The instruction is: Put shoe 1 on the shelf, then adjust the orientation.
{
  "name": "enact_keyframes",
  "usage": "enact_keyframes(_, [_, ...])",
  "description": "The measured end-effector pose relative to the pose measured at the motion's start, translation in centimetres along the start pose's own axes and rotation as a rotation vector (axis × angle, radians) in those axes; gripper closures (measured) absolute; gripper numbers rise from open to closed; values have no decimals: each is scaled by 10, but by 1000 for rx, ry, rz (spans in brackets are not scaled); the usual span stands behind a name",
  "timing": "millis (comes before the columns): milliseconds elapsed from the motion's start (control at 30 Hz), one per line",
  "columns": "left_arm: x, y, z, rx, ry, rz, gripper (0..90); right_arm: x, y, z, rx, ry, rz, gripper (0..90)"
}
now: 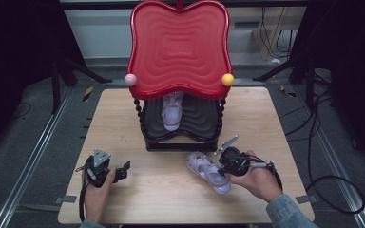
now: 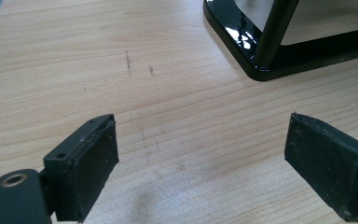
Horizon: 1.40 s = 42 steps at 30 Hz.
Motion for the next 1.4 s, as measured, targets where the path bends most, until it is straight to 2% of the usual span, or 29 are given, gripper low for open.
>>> enact_keyframes(200, [0, 0, 0, -1, 1, -1, 89, 12, 9, -1, -36, 21, 3, 828])
enact_keyframes(400, [0, -1, 0, -3, 2, -4, 89, 27, 13, 9, -72, 19, -17, 825])
enact_keyframes(500, [0, 0, -1, -2, 3, -3, 89, 33, 10, 10, -74, 21, -39, 822])
enact_keyframes(667, [0, -1, 0, -1, 1, -6, 89, 36, 6, 11, -49, 21, -31, 814])
enact_keyframes(767, [0, -1, 1, 1, 0, -8, 89, 36, 2, 10, -23, 35, -24, 724])
enact_keyframes(800, [0, -1, 1, 3, 1, -8, 89, 36, 2, 10, -23, 35, -24, 724])
enact_keyframes(900, [0, -1, 0, -3, 2, -8, 89, 30, 0, 11, -3, 18, -12, 657])
enact_keyframes(1067, [0, -1, 1, -1, 2, -9, 88, 8, 1, 8, 17, -20, 15, 621])
enact_keyframes(1100, [0, -1, 1, 0, 2, -8, 89, -4, 3, 2, 9, -26, 24, 631])
enact_keyframes(1167, [0, -1, 1, 3, 2, -8, 88, -7, 4, 0, 0, -28, 25, 641])
enact_keyframes(1233, [0, -1, 2, 4, 1, -10, 89, -17, 7, -7, -22, -34, 34, 650])
enact_keyframes(1300, [1, -1, 2, 5, 1, -12, 89, -26, 12, -18, -33, -18, 41, 660])
enact_keyframes(1400, [0, -1, 2, 6, 2, -11, 88, -27, 13, -25, -35, 2, 36, 658])
Point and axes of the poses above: each handheld gripper's, and its own axes: x roughly forward along the jaws, y roughly out of its top, z roughly to its right, the point moved 6 cm from there along x, roughly forward along the jaws, and after that the axes turned 11 degrees about z, right-handed, at the moved point
